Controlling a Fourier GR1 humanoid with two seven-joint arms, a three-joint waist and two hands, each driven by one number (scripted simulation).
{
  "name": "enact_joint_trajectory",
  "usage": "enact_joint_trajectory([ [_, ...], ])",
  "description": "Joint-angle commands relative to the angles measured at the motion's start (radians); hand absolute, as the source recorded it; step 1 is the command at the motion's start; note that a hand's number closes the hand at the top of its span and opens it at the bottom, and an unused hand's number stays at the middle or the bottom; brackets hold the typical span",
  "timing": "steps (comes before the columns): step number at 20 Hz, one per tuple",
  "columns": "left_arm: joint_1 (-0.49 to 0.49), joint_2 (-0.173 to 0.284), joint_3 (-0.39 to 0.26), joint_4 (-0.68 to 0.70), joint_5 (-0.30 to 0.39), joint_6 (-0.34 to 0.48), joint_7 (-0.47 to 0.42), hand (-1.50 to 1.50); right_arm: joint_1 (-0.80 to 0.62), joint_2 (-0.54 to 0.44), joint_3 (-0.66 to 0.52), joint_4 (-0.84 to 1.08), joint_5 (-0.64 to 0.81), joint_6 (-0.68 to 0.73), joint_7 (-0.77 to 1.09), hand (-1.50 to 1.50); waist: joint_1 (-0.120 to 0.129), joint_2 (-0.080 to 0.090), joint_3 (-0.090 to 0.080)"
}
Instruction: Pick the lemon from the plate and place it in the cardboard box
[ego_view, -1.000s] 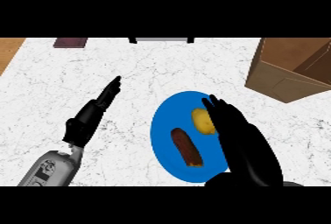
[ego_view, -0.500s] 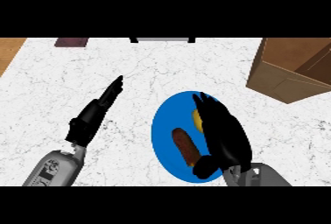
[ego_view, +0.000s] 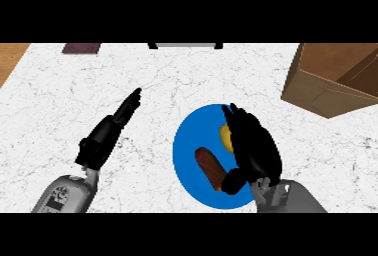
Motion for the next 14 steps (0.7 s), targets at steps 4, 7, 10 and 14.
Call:
enact_joint_trajectory([
  [4, 0.020, -0.052, 0.044, 0.017, -0.045, -0.053, -0.023, 0.00, 0.045, 0.055, -0.042, 0.022, 0.080, 0.055, -0.049, -1.50, -0.001, 0.000, 0.000],
  [7, -0.033, -0.053, 0.079, -0.009, -0.044, -0.063, 0.049, 0.00, 0.106, 0.065, -0.012, 0.044, 0.111, 0.012, -0.096, -1.50, -0.002, 0.000, 0.000],
  [10, -0.043, -0.085, 0.064, 0.087, -0.091, -0.053, -0.023, 0.00, 0.005, 0.087, -0.101, 0.185, 0.078, 0.049, -0.148, -1.50, -0.001, 0.002, 0.000],
  [14, -0.007, -0.069, 0.106, 0.004, -0.083, -0.095, 0.024, 0.00, 0.124, 0.065, -0.080, 0.071, 0.121, 0.075, -0.151, -1.50, -0.003, 0.000, 0.000],
])
